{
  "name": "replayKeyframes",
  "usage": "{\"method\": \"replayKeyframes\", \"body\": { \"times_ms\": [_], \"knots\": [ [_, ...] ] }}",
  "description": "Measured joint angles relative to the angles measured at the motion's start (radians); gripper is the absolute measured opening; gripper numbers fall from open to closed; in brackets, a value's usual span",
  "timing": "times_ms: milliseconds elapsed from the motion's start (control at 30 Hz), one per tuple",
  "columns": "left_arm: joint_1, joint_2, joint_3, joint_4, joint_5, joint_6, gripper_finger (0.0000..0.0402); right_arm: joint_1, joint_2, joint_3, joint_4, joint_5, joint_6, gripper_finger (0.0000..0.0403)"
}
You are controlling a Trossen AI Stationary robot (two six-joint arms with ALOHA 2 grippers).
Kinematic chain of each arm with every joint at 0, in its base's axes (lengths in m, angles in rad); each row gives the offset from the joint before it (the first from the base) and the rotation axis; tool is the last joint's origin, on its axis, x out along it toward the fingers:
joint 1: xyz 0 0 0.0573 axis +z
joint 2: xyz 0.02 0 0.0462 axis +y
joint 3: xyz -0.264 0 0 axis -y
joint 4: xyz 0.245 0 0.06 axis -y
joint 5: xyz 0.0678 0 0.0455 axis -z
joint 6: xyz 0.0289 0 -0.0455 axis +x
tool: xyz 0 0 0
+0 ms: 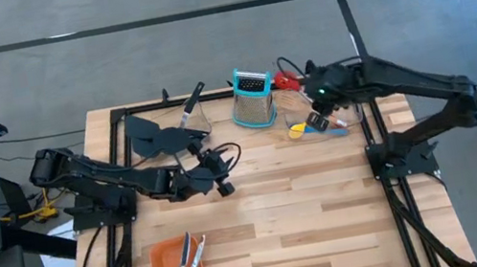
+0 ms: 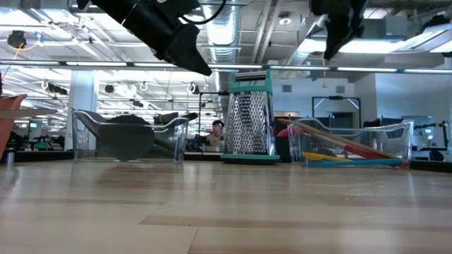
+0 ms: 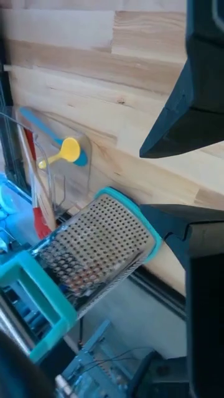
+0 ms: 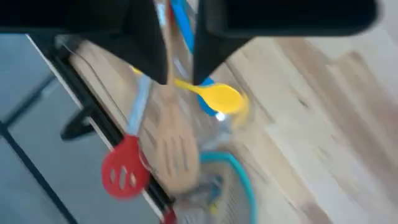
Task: Pick & Place Kitchen Items
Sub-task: Return to Home Position
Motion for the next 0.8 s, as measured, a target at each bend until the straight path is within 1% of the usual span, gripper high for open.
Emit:
{"method": "replayKeyframes", "body": {
  "times_ms": [67,133,233,300,367,467,533,600,667,800],
  "knots": [
    [-0.006,-0.003,0.0,0.002,-0.001,0.027,0.0117,0.041,-0.025,0.0,0.039,0.001,0.005,0.0023],
    [-0.011,-0.003,0.0,0.005,0.0,0.03,0.0117,0.084,-0.039,0.0,0.096,0.001,0.007,0.0008],
    [-0.023,-0.023,-0.001,0.012,0.015,0.029,0.0112,0.147,-0.041,0.0,0.192,0.0,-0.008,0.0017],
    [-0.036,-0.046,-0.001,0.008,0.028,0.031,0.0099,0.185,-0.035,0.0,0.241,0.0,-0.058,0.0015],
    [-0.056,-0.078,-0.001,0.009,0.043,0.059,0.0082,0.222,-0.024,0.0,0.263,-0.03,-0.114,0.0005],
    [-0.09,-0.138,-0.001,0.007,0.066,0.14,0.005,0.256,-0.014,-0.001,0.29,-0.085,-0.157,0.0004],
    [-0.104,-0.179,-0.001,0.009,0.108,0.199,0.0026,0.272,-0.015,-0.004,0.304,-0.113,-0.181,0.0002],
    [-0.106,-0.22,-0.002,0.009,0.176,0.24,0.0008,0.284,-0.023,-0.018,0.358,-0.126,-0.216,0.0002],
    [-0.105,-0.267,-0.018,0.009,0.229,0.259,0.0004,0.291,-0.048,-0.051,0.404,-0.143,-0.239,0.0001],
    [-0.116,-0.394,-0.089,0.003,0.243,0.261,0.0005,0.298,-0.11,-0.127,0.465,-0.148,-0.254,0.0001]
  ]
}}
